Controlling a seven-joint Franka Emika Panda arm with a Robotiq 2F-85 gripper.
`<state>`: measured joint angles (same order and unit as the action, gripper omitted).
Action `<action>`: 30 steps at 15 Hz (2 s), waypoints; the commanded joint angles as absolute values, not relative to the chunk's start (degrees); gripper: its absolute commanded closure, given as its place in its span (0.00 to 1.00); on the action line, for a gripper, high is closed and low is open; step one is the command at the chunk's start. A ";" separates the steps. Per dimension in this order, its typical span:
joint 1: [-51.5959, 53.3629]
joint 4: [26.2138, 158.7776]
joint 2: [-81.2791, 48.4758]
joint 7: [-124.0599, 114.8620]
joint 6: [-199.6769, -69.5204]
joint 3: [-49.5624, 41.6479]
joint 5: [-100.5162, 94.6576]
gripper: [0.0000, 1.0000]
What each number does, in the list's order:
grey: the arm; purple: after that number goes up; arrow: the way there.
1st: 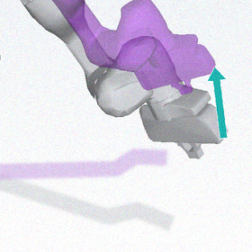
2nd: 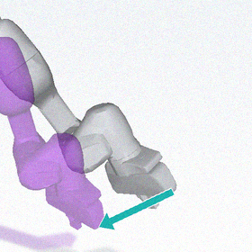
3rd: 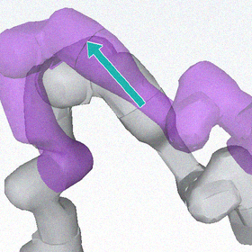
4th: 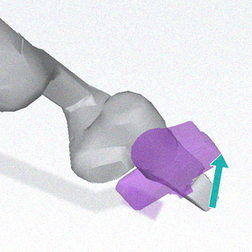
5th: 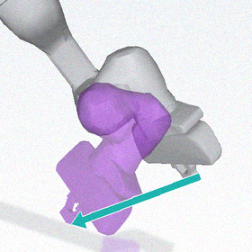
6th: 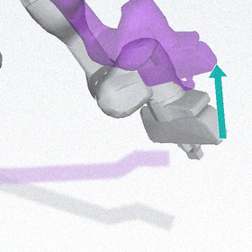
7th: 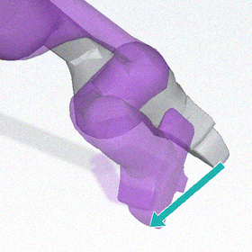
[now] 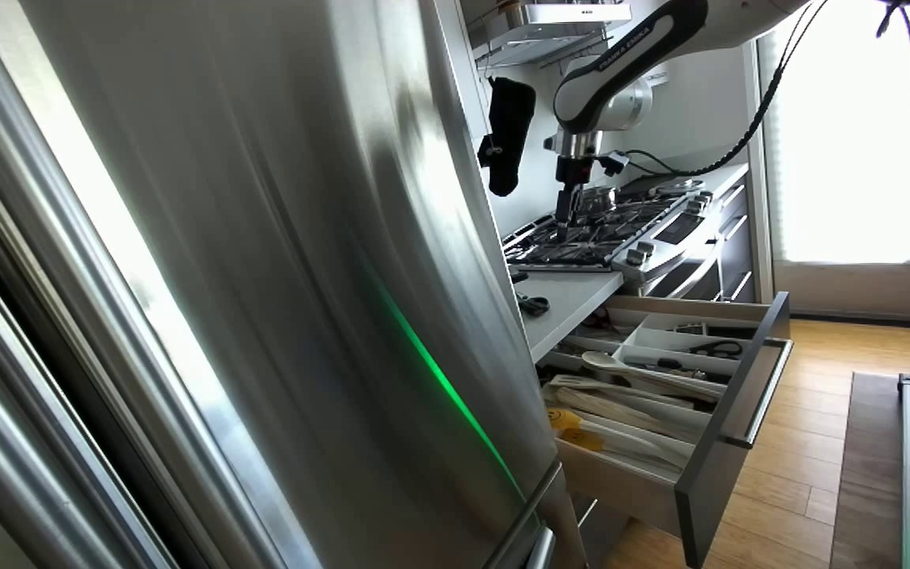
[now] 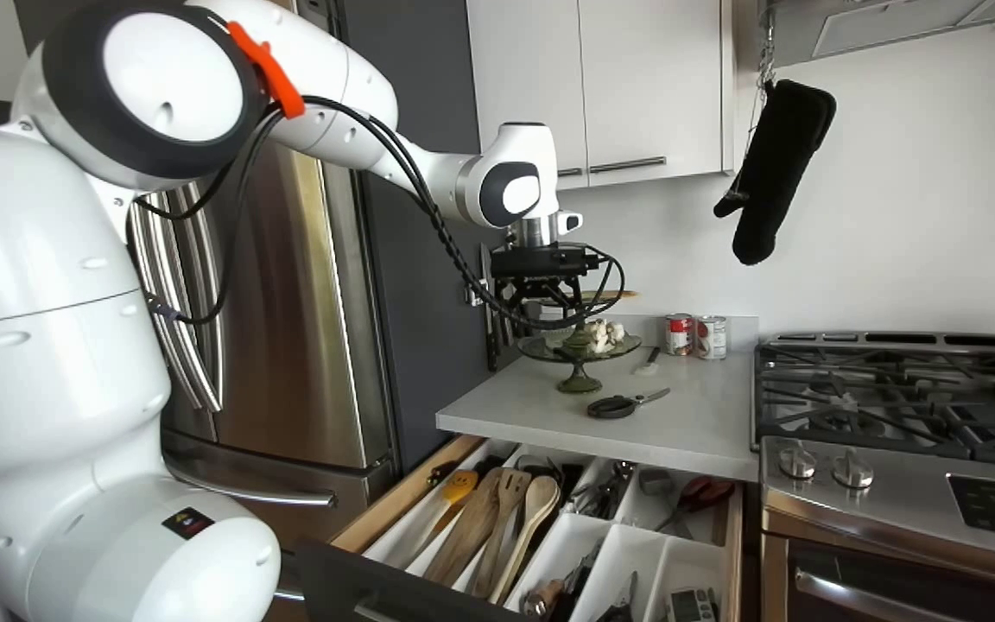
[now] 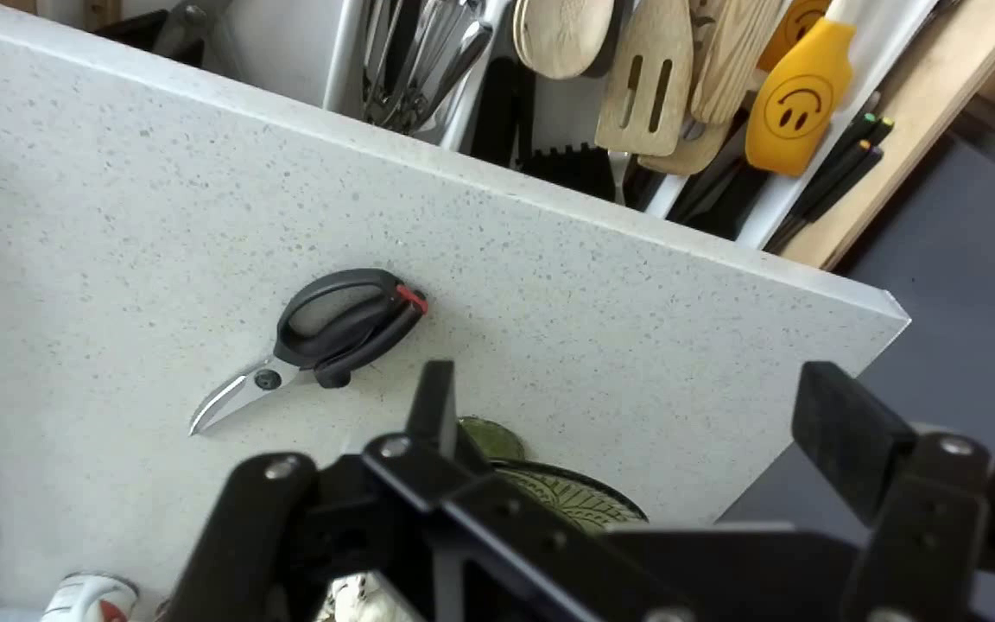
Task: Put the straight spatula in the open drawer
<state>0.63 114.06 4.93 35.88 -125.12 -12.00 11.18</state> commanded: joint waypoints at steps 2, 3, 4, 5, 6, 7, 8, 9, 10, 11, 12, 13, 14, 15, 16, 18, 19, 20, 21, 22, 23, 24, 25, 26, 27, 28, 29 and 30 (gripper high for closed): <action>-1.34 112.68 3.54 35.86 -124.91 -10.09 11.71 0.00; -1.38 112.48 3.39 35.84 -124.90 -10.08 11.77 0.00; -1.40 112.39 3.39 35.81 -124.90 -10.09 11.79 0.00; -1.41 112.33 3.39 35.80 -124.90 -10.09 11.81 0.00; -1.41 112.32 3.40 35.78 -124.90 -10.09 11.82 0.00; -1.41 112.32 3.39 35.78 -124.90 -10.09 11.82 0.00; -1.41 112.32 3.40 35.77 -124.90 -10.09 11.82 0.00; -1.56 110.98 1.75 36.41 -126.21 -9.95 11.27 0.00; -1.73 109.82 0.46 37.54 -126.40 -9.73 11.80 0.00; -1.80 108.64 -1.00 39.06 -127.12 -9.46 12.68 0.00; -2.02 107.62 -2.38 39.57 -128.83 -9.08 12.44 0.00; -2.30 106.47 -3.85 41.49 -129.77 -8.78 13.73 0.00; -2.65 105.42 -5.28 43.24 -130.71 -8.34 14.36 0.00; -3.07 104.66 -6.62 44.87 -132.42 -7.79 14.77 0.00; -3.57 103.93 -7.94 46.82 -133.65 -7.17 15.59 0.00; -4.71 102.63 -10.38 49.67 -135.66 -5.77 17.26 0.00; -5.31 102.12 -11.47 50.91 -136.66 -4.96 18.05 0.00; -5.91 101.63 -12.53 52.14 -137.58 -4.18 18.91 0.00; -6.52 101.13 -13.45 53.22 -138.45 -3.37 19.91 0.00; -7.11 100.80 -14.33 54.19 -139.44 -2.62 20.71 0.00; -7.80 100.39 -15.10 55.56 -140.25 -1.77 21.92 0.00; -8.55 100.15 -15.87 57.62 -141.22 -0.81 23.23 0.00; -9.04 99.91 -16.58 58.45 -142.02 -0.24 23.62 0.00; -9.71 99.68 -17.29 60.05 -142.95 0.54 24.77 0.00; -10.42 99.37 -17.89 61.45 -143.50 1.33 25.93 0.00; -11.17 99.00 -18.55 63.04 -144.01 2.25 27.55 0.00; -11.68 98.69 -19.20 63.92 -144.35 2.86 28.47 0.00; -12.32 98.44 -19.60 65.36 -144.26 3.62 29.82 0.00</action>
<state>-9.64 100.16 -17.39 60.77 -143.43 0.78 25.82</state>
